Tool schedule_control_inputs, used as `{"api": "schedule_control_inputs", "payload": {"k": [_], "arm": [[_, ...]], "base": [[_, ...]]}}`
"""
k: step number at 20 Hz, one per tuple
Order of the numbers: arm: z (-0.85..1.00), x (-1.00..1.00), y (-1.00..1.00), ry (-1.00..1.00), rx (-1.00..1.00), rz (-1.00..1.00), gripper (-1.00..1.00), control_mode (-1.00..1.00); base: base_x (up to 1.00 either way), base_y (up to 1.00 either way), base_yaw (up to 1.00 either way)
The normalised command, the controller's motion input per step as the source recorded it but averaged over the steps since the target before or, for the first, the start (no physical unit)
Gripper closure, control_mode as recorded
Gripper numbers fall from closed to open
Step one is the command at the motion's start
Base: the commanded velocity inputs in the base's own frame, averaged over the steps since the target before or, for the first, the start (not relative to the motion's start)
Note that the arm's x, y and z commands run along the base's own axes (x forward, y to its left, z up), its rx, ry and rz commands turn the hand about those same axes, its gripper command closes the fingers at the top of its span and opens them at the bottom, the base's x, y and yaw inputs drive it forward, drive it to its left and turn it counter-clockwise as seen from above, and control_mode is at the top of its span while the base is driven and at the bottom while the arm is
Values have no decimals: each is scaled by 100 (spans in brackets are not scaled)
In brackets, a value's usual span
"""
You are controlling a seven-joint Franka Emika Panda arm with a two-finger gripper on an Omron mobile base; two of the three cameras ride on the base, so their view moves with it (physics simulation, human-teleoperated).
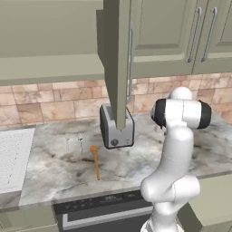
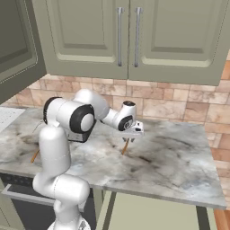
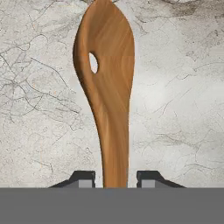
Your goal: Organize the utensils by type. Pick up the wooden spoons from the counter and place them in the open cabinet. Then pick up the metallic utensils from the counter and place them in the open drawer.
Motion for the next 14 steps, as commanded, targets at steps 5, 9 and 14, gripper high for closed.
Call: {"api": "schedule_control_inputs", "payload": {"k": [5, 9, 14], "arm": [[-3, -28, 0, 5, 10, 8, 100, -100], [34, -51, 0, 1, 19, 12, 100, -100], [56, -66, 2, 0, 12, 9, 100, -100]], "base": [[0, 0, 0], [0, 0, 0], [0, 0, 0]]}}
